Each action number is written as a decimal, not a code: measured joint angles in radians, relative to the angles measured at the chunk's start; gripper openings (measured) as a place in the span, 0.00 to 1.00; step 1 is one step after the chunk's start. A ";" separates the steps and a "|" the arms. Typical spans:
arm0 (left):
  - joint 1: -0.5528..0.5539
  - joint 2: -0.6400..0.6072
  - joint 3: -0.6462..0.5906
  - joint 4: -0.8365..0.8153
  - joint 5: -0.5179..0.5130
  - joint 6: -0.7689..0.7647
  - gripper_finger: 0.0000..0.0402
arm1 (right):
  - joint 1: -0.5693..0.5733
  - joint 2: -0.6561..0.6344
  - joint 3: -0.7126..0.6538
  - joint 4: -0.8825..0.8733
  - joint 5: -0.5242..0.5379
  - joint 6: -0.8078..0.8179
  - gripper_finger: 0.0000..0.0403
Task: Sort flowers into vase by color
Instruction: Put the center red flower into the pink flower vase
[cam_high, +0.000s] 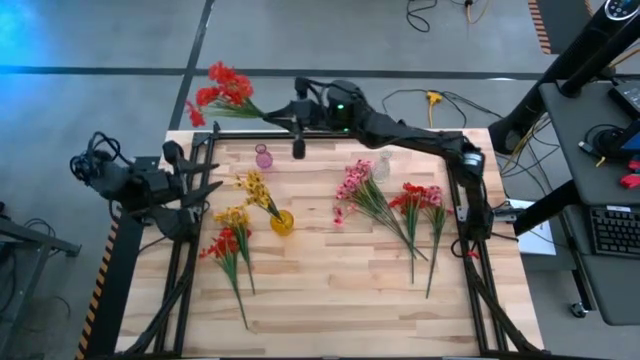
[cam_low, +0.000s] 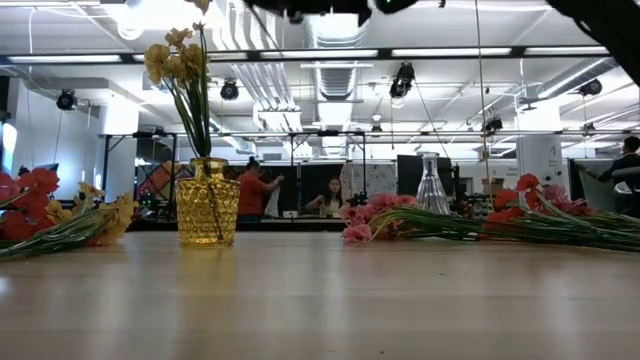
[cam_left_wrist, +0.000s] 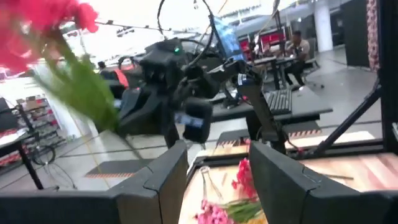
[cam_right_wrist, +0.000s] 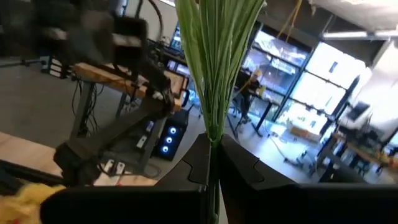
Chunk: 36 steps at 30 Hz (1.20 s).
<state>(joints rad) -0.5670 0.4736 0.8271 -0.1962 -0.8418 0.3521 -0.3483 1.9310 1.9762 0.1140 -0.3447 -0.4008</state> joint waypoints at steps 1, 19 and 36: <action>0.013 0.005 -0.001 0.017 0.006 0.002 0.40 | 0.006 -0.013 0.000 -0.014 0.001 -0.012 0.03; 0.292 0.250 -0.006 0.338 0.207 -0.040 0.52 | 0.168 -0.052 -0.004 -0.034 -0.006 -0.125 0.03; 0.299 0.318 -0.002 0.469 0.283 0.065 0.52 | 0.194 -0.052 -0.004 -0.035 -0.021 -0.124 0.03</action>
<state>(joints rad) -0.2680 0.7915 0.8254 0.2732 -0.5591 0.4171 -0.1547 1.8790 1.9720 0.0788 -0.3659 -0.5247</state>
